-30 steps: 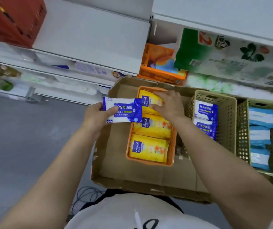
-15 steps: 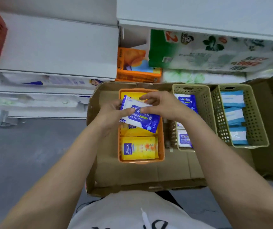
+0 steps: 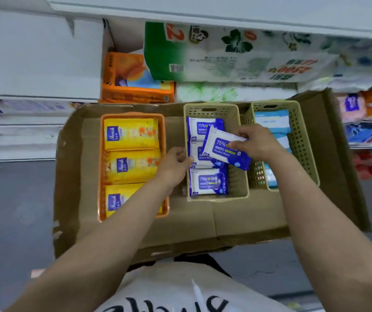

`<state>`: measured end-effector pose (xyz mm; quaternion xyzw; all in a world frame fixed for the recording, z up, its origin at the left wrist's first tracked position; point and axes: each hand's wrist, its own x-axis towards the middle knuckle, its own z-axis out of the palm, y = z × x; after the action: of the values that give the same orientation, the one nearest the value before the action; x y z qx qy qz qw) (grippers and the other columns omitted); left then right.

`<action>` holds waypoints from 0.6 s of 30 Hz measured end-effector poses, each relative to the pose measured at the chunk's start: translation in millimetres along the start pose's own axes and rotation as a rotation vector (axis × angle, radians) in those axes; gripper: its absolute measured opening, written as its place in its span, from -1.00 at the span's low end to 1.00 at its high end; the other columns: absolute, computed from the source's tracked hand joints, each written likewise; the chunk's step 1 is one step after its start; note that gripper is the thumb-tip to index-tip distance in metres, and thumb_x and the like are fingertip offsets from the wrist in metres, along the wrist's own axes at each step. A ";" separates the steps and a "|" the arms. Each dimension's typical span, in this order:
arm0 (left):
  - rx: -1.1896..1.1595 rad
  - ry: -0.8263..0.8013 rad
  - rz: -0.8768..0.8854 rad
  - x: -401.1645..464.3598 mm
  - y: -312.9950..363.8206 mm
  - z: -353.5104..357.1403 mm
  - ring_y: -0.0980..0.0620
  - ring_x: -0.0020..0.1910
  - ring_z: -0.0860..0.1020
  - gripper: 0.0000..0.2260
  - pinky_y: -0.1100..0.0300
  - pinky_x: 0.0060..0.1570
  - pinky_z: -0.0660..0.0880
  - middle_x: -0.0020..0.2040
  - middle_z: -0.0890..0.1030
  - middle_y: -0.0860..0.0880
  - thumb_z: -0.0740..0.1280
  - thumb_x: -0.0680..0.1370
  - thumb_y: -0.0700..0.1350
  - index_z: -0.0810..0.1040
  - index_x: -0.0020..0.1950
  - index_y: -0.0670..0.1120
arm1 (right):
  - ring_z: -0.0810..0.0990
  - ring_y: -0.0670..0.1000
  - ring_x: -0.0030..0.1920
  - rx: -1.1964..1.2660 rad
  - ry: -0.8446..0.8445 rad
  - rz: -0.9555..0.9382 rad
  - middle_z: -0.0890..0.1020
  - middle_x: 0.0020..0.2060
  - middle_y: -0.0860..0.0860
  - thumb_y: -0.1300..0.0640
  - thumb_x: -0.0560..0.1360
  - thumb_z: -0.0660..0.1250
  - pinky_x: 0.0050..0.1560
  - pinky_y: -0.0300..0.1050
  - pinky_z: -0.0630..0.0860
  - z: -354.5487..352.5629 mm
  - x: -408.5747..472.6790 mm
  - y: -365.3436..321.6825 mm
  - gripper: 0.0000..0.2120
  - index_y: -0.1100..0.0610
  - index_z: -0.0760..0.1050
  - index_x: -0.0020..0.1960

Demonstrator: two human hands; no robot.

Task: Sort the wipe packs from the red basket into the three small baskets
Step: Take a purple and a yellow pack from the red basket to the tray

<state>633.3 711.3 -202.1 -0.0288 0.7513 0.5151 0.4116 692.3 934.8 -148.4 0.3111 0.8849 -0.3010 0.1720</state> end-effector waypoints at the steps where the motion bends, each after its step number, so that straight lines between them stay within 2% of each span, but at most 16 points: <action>1: -0.004 0.019 -0.006 1.0 -4.7 9.4 0.13 0.02 0.51 -0.58 0.34 -0.25 0.47 0.30 0.55 -0.02 0.34 0.60 -0.07 0.36 0.45 -0.05 | 0.59 0.02 -0.02 -0.045 -0.074 -0.025 0.65 -0.04 0.03 0.05 0.45 0.50 -0.22 -0.24 0.36 7.1 2.1 5.9 -0.76 0.07 0.64 0.09; 4: 0.000 0.133 0.013 6.2 -15.2 24.8 0.16 0.02 0.52 -0.60 0.45 -0.38 0.43 0.30 0.56 -0.03 0.33 0.60 -0.11 0.39 0.44 -0.01 | 0.58 0.05 0.13 -0.155 -0.295 -0.121 0.64 0.12 0.05 0.04 0.46 0.50 0.02 -0.21 0.42 40.3 7.9 13.5 -0.66 0.09 0.61 0.20; 6: -0.007 0.187 0.009 7.7 -18.5 29.2 0.20 -0.05 0.52 -0.62 0.49 -0.47 0.43 0.28 0.56 -0.02 0.34 0.60 -0.14 0.41 0.41 0.02 | 0.56 0.06 0.18 -0.194 -0.391 -0.166 0.62 0.19 0.05 0.04 0.48 0.47 0.16 -0.13 0.46 62.3 11.6 16.8 -0.65 0.09 0.59 0.24; 9: -0.007 0.222 0.003 9.7 -23.3 33.7 0.17 -0.03 0.53 -0.61 0.47 -0.47 0.45 0.25 0.56 -0.02 0.33 0.60 -0.18 0.41 0.41 0.05 | 0.53 0.07 0.22 -0.248 -0.437 -0.193 0.58 0.24 0.04 0.03 0.51 0.44 0.20 -0.08 0.47 83.4 17.9 24.8 -0.65 0.07 0.56 0.27; 11: -0.019 0.228 -0.027 9.9 -23.9 34.8 0.09 0.07 0.53 -0.60 0.45 -0.48 0.46 0.20 0.54 -0.02 0.32 0.61 -0.17 0.39 0.43 0.08 | 0.54 0.07 0.20 -0.265 -0.422 -0.195 0.59 0.23 0.04 0.02 0.51 0.43 0.12 -0.10 0.49 90.9 20.1 29.8 -0.65 0.06 0.55 0.28; 14: -0.044 0.239 -0.046 10.1 -25.1 35.9 0.04 0.15 0.51 -0.59 0.45 -0.48 0.46 0.22 0.51 -0.04 0.30 0.62 -0.17 0.39 0.44 0.08 | 0.57 0.10 0.16 -0.341 -0.303 -0.233 0.62 0.17 0.05 0.00 0.49 0.44 0.04 -0.08 0.49 98.1 18.4 32.1 -0.67 0.03 0.55 0.23; 18: -0.045 0.251 -0.051 9.5 -24.2 38.0 0.05 0.11 0.52 -0.59 0.44 -0.48 0.47 0.21 0.50 -0.04 0.29 0.62 -0.18 0.38 0.45 0.09 | 0.54 0.11 0.18 -0.448 -0.159 -0.266 0.56 0.18 0.07 -0.02 0.45 0.47 0.06 -0.04 0.49 107.1 11.3 31.2 -0.57 0.09 0.46 0.25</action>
<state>660.8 733.9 -231.3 -0.1215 0.7842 0.5134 0.3265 716.8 890.8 -248.7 0.1214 0.9462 -0.1411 0.2645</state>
